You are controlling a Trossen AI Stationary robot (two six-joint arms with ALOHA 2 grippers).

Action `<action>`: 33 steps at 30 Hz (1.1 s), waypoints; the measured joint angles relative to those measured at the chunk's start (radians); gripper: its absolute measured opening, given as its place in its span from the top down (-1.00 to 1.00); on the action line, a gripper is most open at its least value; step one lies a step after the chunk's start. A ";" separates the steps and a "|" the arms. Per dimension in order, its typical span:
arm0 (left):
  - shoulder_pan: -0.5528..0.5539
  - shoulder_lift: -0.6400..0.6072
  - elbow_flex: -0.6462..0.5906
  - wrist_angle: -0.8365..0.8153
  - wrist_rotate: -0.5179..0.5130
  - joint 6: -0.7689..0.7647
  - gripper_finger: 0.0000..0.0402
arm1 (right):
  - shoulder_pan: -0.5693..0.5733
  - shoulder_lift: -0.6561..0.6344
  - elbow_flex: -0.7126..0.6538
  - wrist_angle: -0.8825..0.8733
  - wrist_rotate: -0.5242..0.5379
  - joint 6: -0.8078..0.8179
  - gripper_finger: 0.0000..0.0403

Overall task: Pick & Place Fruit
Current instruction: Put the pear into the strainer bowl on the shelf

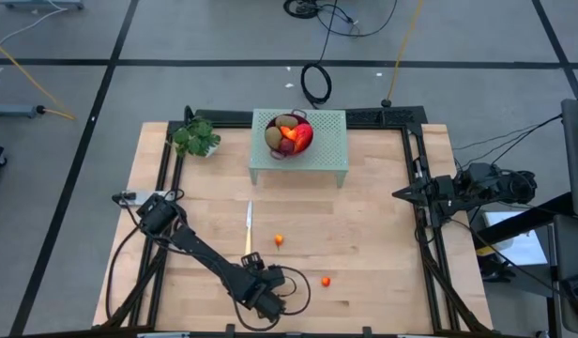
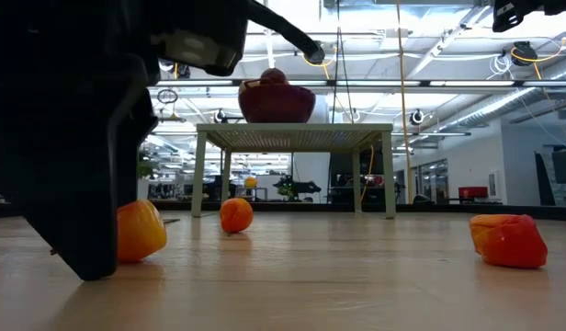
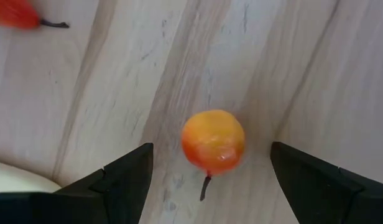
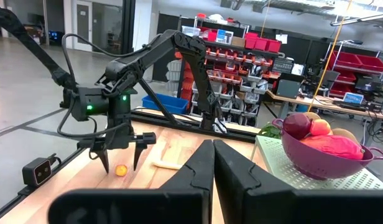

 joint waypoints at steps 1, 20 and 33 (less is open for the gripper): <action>0.001 0.000 0.000 0.001 0.000 0.000 -0.62 | 0.000 0.000 0.000 0.000 0.000 0.000 0.98; 0.026 0.000 0.000 0.009 -0.006 0.013 -0.12 | 0.000 0.000 0.000 0.000 0.000 0.003 0.98; 0.033 0.000 0.000 0.053 0.005 -0.022 0.51 | 0.000 0.000 0.000 0.000 0.000 0.002 0.98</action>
